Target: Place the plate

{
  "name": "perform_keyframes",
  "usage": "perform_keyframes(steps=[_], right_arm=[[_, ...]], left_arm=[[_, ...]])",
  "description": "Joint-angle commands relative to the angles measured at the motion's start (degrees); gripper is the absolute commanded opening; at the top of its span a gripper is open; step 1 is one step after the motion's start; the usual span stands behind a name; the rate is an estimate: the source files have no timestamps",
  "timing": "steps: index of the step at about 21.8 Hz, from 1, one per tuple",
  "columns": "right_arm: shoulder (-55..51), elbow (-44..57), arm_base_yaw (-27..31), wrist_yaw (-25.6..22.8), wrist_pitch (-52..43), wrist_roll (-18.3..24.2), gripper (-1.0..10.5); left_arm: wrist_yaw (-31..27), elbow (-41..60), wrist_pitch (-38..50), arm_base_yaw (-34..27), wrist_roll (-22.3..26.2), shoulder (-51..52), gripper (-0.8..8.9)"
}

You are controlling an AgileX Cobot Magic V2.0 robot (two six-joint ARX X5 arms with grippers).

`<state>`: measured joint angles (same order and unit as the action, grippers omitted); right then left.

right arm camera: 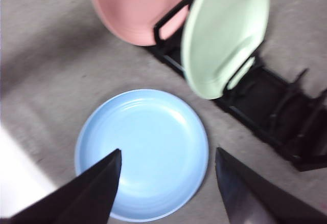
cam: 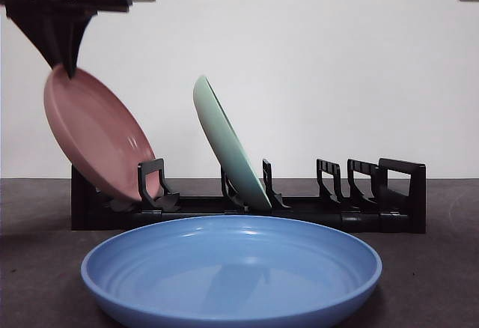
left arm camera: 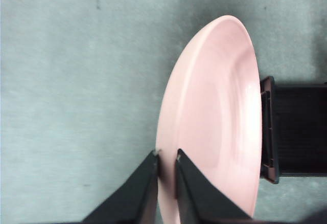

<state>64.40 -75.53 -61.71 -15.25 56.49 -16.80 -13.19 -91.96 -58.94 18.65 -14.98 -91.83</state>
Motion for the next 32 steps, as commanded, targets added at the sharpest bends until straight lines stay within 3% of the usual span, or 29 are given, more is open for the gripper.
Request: perform_keyframes(steps=[1, 7, 10, 17, 24, 32], right_arm=[[0.6, -1.1, -0.6, -1.6, -0.1, -0.6, 2.9], [0.6, -1.1, -0.6, -8.0, 1.6, 0.0, 2.9], [0.6, -1.1, -0.6, -13.8, 3.7, 1.2, 2.9], [0.5, -1.1, -0.6, -22.6, 6.9, 1.4, 2.9], [0.5, -1.1, -0.1, -25.6, 7.5, 1.4, 2.9], [-0.6, -1.1, 1.5, -25.5, 8.3, 1.1, 2.9]], left_arm=[[-0.4, -5.8, -1.1, 0.5, 1.4, -0.4, 0.11], [-4.7, -15.7, -14.0, 0.4, 5.5, 0.3, 0.11], [-4.7, -15.5, -19.5, 0.4, 6.0, 2.7, 0.11], [-4.6, -11.0, -23.5, 1.3, 5.6, 7.7, 0.11], [-0.9, 2.2, -20.5, 4.7, 3.7, 17.5, 0.12], [12.5, 22.7, -6.5, 8.8, -1.8, 29.3, 0.11]])
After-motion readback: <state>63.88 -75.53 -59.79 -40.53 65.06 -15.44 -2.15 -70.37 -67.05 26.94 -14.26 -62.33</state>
